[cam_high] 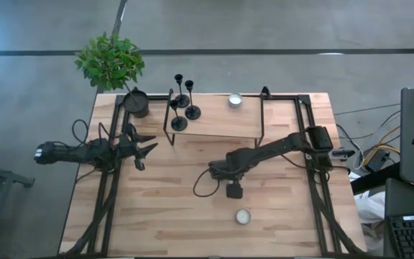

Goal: Pick & Place candle stick holders
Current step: Put the blue patterned scented candle on the shelf

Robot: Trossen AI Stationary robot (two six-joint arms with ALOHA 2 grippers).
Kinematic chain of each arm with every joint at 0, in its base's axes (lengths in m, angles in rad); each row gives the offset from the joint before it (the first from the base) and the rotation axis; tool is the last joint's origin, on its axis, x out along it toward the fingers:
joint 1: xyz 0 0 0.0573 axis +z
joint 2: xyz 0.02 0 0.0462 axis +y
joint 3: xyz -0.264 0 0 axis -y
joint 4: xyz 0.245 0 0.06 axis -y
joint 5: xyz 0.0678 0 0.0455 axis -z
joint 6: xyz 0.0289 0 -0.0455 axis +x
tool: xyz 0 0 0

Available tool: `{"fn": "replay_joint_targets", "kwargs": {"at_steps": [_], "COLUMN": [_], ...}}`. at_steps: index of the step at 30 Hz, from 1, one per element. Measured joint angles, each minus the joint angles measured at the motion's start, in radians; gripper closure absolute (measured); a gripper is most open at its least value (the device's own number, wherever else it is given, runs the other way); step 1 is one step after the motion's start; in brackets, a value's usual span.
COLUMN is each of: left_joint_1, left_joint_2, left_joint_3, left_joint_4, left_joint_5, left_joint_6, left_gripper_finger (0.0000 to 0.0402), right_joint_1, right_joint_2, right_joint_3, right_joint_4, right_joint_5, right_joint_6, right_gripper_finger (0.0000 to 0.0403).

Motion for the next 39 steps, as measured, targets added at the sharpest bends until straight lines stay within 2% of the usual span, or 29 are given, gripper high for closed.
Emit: {"fn": "replay_joint_targets", "kwargs": {"at_steps": [21,28,39], "left_joint_1": [0.0,0.0,0.0], "left_joint_2": [0.0,0.002,0.002], "left_joint_3": [0.0,0.0,0.0], "left_joint_4": [0.0,0.0,0.001], "left_joint_5": [0.0,0.0,0.0], "left_joint_6": [0.0,0.0,0.0], "left_gripper_finger": [0.0259,0.0259,0.0259], "right_joint_1": [-0.056,-0.105,-0.217], "right_joint_2": [-0.259,-0.352,-0.435], "right_joint_3": [0.0,0.0,0.007], "right_joint_4": [-0.123,-0.211,-0.254], "right_joint_5": [0.004,0.004,-0.001], "right_joint_6": [-0.003,-0.004,-0.036], "right_gripper_finger": [0.0114,0.0114,0.0114]}}
